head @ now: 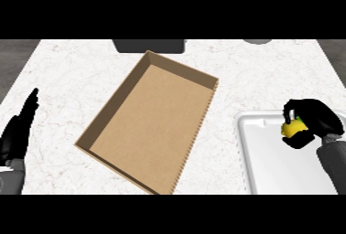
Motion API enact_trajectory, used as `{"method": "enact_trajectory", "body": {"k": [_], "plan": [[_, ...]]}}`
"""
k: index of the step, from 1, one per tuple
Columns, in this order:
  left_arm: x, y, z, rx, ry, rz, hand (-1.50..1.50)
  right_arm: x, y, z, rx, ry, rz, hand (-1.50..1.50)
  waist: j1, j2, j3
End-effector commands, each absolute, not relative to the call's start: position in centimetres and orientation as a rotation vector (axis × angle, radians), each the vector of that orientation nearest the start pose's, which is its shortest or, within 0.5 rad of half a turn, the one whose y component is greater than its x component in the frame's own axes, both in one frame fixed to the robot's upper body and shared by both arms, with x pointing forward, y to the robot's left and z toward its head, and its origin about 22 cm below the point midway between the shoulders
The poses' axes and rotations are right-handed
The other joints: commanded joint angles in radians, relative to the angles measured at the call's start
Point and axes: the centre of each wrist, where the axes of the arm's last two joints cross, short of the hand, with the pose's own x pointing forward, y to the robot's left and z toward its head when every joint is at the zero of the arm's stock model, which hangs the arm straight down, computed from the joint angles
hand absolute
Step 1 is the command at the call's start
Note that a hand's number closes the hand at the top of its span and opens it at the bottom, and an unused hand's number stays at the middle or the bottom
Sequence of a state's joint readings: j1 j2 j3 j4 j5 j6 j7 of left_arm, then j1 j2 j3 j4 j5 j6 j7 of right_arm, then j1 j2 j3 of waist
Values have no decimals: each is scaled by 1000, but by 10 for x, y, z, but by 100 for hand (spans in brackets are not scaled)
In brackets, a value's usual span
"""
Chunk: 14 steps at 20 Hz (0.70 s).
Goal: Pick the lemon from the tray and place it in the cardboard box
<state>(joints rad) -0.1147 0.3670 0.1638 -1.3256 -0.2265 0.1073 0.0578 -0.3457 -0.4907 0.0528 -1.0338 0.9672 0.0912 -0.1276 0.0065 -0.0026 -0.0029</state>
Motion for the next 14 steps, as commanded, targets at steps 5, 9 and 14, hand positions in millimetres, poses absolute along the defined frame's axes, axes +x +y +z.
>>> {"method": "enact_trajectory", "body": {"k": [5,9,14], "plan": [[266,354,9,645,-1372,-216,0,337,-298,55,-832,-1512,1434,150,-7,1,3],[264,356,10,665,-1361,-201,0,346,-288,103,-859,-1711,1308,150,-12,-1,2],[256,369,9,637,-1349,-205,0,333,-269,131,-792,-1961,1265,150,-12,-1,2]]}}
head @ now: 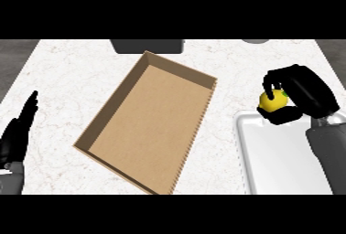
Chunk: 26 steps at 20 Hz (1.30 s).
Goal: Pick the lemon from the tray and place it in the cardboard box
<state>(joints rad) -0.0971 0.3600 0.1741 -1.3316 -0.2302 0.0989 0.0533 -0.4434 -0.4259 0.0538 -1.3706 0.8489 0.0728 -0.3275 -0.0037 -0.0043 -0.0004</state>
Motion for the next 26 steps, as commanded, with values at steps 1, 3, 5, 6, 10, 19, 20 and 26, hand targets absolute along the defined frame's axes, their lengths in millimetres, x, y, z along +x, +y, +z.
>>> {"method": "enact_trajectory", "body": {"k": [1,3,5,6,10,19,20,26], "plan": [[261,367,23,658,-1369,-227,0,330,-244,138,-773,-1983,1272,150,0,-1,0],[257,362,24,638,-1356,-208,0,333,-242,142,-720,-1990,1273,150,6,2,0],[253,381,16,671,-1363,-207,0,322,-213,150,-651,-1995,1297,150,3,2,0],[269,369,21,647,-1359,-211,0,330,-198,149,-589,-1997,1288,150,4,4,0],[270,355,13,649,-1361,-216,0,322,-160,179,-455,-2017,1199,150,1,2,0],[264,356,23,633,-1365,-223,0,359,-72,193,-346,-1916,1083,150,23,6,0],[267,356,14,629,-1365,-235,0,356,-61,195,-332,-1896,1080,150,21,6,0],[278,350,22,616,-1376,-225,0,384,-23,178,-321,-1860,1059,150,37,11,0]]}}
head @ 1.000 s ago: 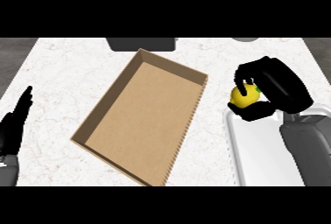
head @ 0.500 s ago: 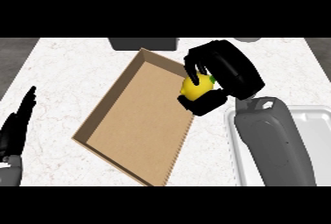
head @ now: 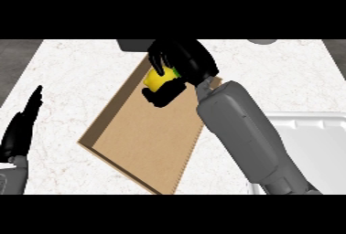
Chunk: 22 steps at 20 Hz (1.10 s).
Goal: Pick the lemon from the tray and place it in the cardboard box
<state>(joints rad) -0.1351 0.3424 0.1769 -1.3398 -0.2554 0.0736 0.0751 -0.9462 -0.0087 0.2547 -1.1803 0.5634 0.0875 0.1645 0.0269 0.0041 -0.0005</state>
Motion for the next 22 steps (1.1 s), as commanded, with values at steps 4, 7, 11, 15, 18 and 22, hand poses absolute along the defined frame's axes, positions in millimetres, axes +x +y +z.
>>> {"method": "enact_trajectory", "body": {"k": [4,7,11,15,18,22], "plan": [[287,359,24,624,-1403,-233,0,391,-4,165,-355,-1836,1047,150,25,10,-1],[279,333,13,599,-1410,-266,0,401,0,155,-425,-1785,1085,150,36,10,-1],[287,346,18,604,-1402,-265,0,408,-5,137,-428,-1690,981,150,51,17,-1],[293,331,29,572,-1421,-282,0,409,-2,136,-354,-1594,963,-150,66,16,-1],[291,339,29,589,-1417,-291,0,419,-14,123,-319,-1621,944,-150,75,23,0],[292,329,17,600,-1418,-282,0,408,-11,108,-297,-1737,874,-150,79,23,-1]]}}
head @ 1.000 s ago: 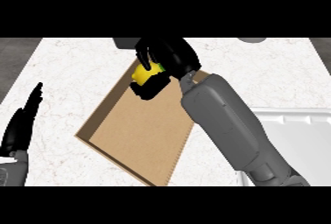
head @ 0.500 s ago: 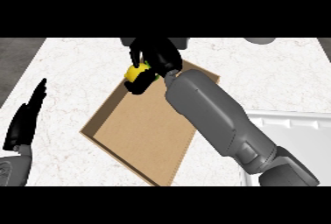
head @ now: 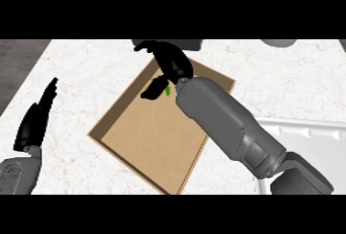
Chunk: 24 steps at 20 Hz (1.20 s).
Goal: Pick the lemon from the tray and place it in the cardboard box
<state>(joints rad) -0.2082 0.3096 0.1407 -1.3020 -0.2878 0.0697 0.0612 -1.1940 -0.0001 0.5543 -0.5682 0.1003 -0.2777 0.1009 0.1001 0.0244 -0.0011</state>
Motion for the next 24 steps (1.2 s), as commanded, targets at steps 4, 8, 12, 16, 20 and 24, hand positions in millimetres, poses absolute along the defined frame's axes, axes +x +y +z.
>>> {"method": "enact_trajectory", "body": {"k": [4,8,12,16,20,24], "plan": [[296,338,27,602,-1414,-276,0,409,-7,121,-241,-1835,752,-150,-12,-3,1],[283,335,10,619,-1403,-255,0,412,-12,129,-167,-1871,558,-150,-46,-14,1],[276,343,4,621,-1395,-240,0,429,-31,134,-96,-1907,459,-150,-67,-13,1],[278,343,10,620,-1378,-237,0,444,-73,138,-41,-1912,405,-150,-83,-18,1],[271,361,17,651,-1365,-207,0,457,-146,144,-87,-1883,374,-150,-94,-23,1],[260,376,14,640,-1353,-212,0,456,-199,129,-113,-1866,367,-150,-95,-24,1]]}}
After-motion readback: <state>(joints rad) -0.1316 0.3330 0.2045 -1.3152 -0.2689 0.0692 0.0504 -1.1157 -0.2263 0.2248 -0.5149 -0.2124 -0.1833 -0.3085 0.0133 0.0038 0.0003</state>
